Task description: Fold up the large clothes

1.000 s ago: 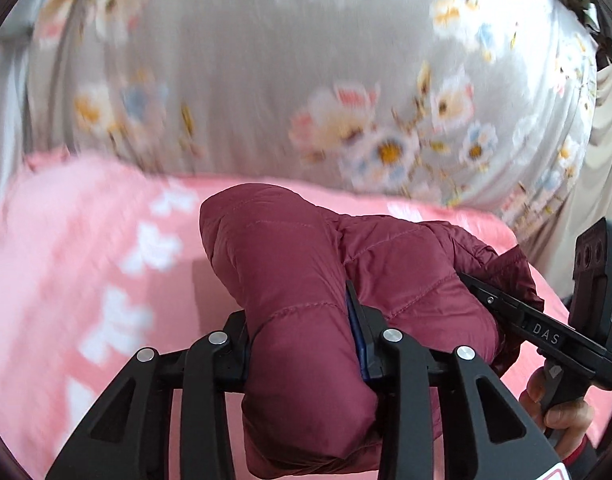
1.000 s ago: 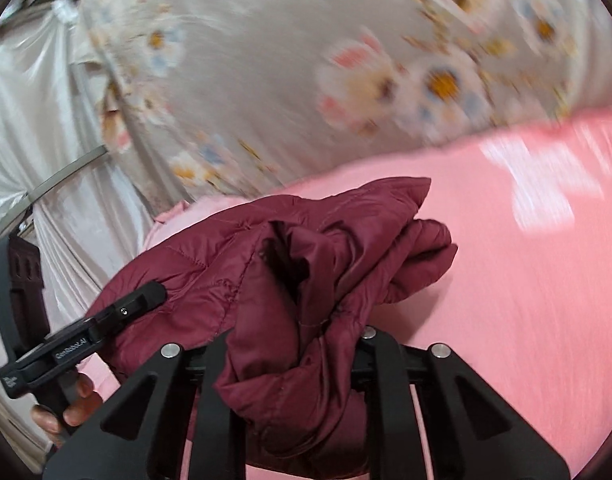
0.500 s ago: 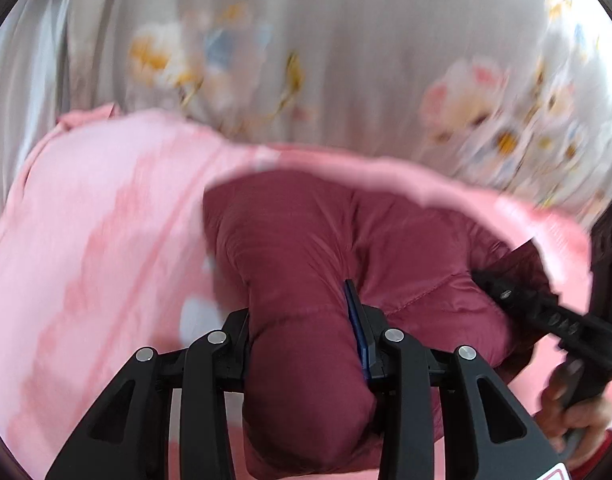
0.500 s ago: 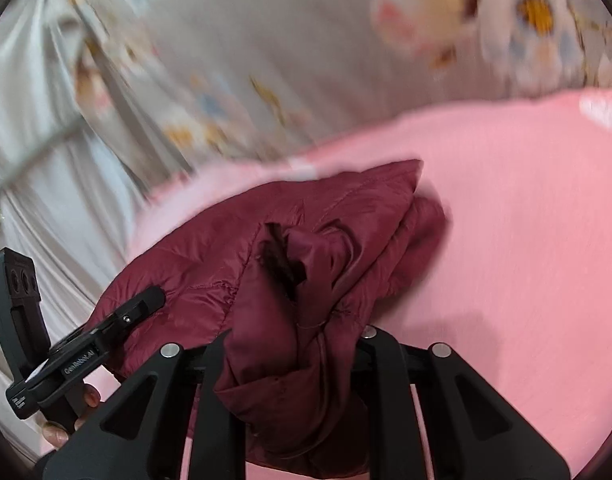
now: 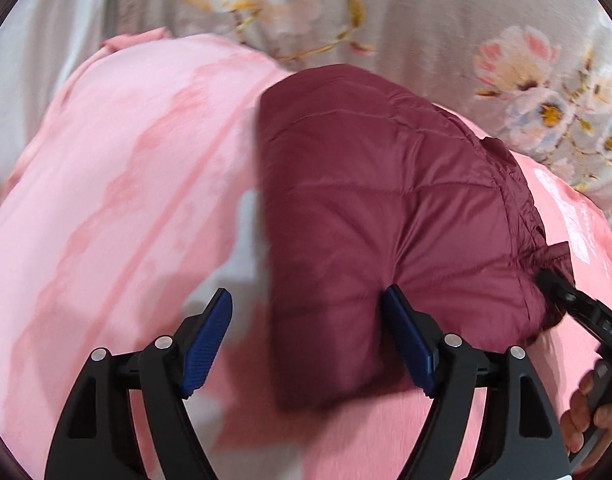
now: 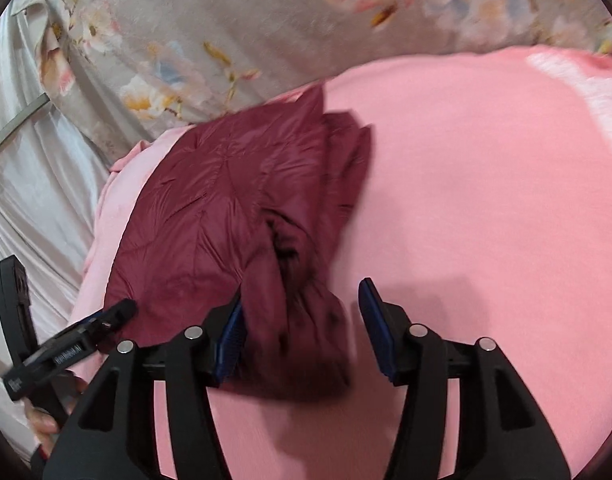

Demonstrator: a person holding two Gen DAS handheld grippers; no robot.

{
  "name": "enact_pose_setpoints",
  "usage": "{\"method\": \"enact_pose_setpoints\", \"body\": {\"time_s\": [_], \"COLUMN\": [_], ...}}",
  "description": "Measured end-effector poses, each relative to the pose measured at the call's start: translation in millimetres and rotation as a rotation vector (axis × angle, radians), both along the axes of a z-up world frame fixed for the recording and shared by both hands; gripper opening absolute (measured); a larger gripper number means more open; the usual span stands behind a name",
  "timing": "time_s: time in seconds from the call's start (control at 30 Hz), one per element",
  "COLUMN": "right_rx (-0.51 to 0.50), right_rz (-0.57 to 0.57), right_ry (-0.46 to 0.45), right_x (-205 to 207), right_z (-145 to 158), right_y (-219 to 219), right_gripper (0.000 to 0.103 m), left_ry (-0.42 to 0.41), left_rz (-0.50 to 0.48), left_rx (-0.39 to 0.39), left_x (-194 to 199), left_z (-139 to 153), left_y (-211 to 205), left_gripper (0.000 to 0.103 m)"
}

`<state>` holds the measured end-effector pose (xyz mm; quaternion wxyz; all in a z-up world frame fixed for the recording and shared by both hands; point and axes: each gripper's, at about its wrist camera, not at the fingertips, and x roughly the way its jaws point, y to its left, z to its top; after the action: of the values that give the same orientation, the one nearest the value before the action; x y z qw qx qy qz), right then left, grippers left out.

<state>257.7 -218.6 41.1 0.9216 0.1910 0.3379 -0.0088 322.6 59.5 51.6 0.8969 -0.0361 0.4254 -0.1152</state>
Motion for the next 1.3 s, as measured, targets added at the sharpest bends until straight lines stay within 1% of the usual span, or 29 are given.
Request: {"method": "enact_pose_setpoints", "body": {"time_s": [0.03,0.1,0.13,0.2,0.23,0.3,0.33,0.4,0.47,0.5,0.57,0.63,0.73,0.8,0.9,1.13,1.3], "right_rx": [-0.040,-0.121,-0.136,-0.146,-0.154,-0.168,-0.160,-0.165,-0.193,-0.184,-0.173,-0.194,-0.232,-0.292,-0.350,-0.363,-0.366], "right_rz": [-0.024,-0.053,-0.057,-0.033,-0.028,-0.038,-0.039,-0.050,-0.060,-0.052,-0.039,-0.042,-0.039,-0.039,-0.038,-0.039,-0.037], "right_ry": [-0.015,-0.049,-0.057,-0.048,-0.044,-0.022,-0.008,0.011,0.058,0.094,0.126,0.151,0.153,0.155,0.159,0.160,0.160], "right_x": [-8.7,-23.8,-24.7,-18.8,-12.9,0.1,5.5,13.4,22.2,25.8,28.0,30.4,30.4,30.1,29.4,29.2,30.1], "right_z": [7.6,26.5,32.6,42.9,44.4,40.6,36.1,27.5,11.9,-0.6,-16.1,-26.6,-28.3,-29.5,-29.6,-28.8,-29.4], "right_y": [0.4,6.2,10.2,20.9,25.7,32.4,33.7,37.5,40.5,38.5,36.0,35.6,40.9,49.5,58.0,58.6,59.3], "right_gripper": [0.051,0.039,0.026,0.012,0.009,0.008,0.008,0.008,0.008,0.008,0.007,0.007,0.007,0.007,0.007,0.007,0.007], "left_ry": [0.012,0.016,0.003,-0.016,-0.034,-0.045,-0.039,-0.014,0.008,0.023,-0.005,-0.030,-0.041,-0.053,-0.068,-0.101,-0.110], "left_rz": [0.033,0.091,0.116,0.142,0.146,0.160,0.163,0.177,0.195,0.208,0.216,0.207,0.208,0.203,0.202,0.205,0.209], "left_rx": [0.021,0.088,0.117,0.144,0.156,0.171,0.170,0.165,0.180,0.185,0.211,0.246,0.248,0.255,0.265,0.287,0.293], "left_x": [-6.4,-15.0,-19.5,-23.2,-24.2,-21.4,-19.1,-11.9,-5.5,-2.9,-5.5,-9.1,-9.8,-10.8,-12.8,-14.5,-15.1], "left_z": [6.1,18.7,27.9,40.8,47.7,51.3,49.4,37.2,22.0,10.1,2.9,-0.7,-5.4,-8.3,-11.3,-18.0,-19.3], "left_y": [3.1,2.9,0.3,-8.5,-18.4,-31.9,-40.2,-52.6,-59.2,-60.4,-63.6,-68.5,-69.2,-70.4,-72.9,-77.1,-77.6], "left_gripper": [0.076,0.075,0.075,0.075,0.074,0.071,0.067,0.062,0.060,0.060,0.063,0.064,0.064,0.064,0.064,0.064,0.064]}}
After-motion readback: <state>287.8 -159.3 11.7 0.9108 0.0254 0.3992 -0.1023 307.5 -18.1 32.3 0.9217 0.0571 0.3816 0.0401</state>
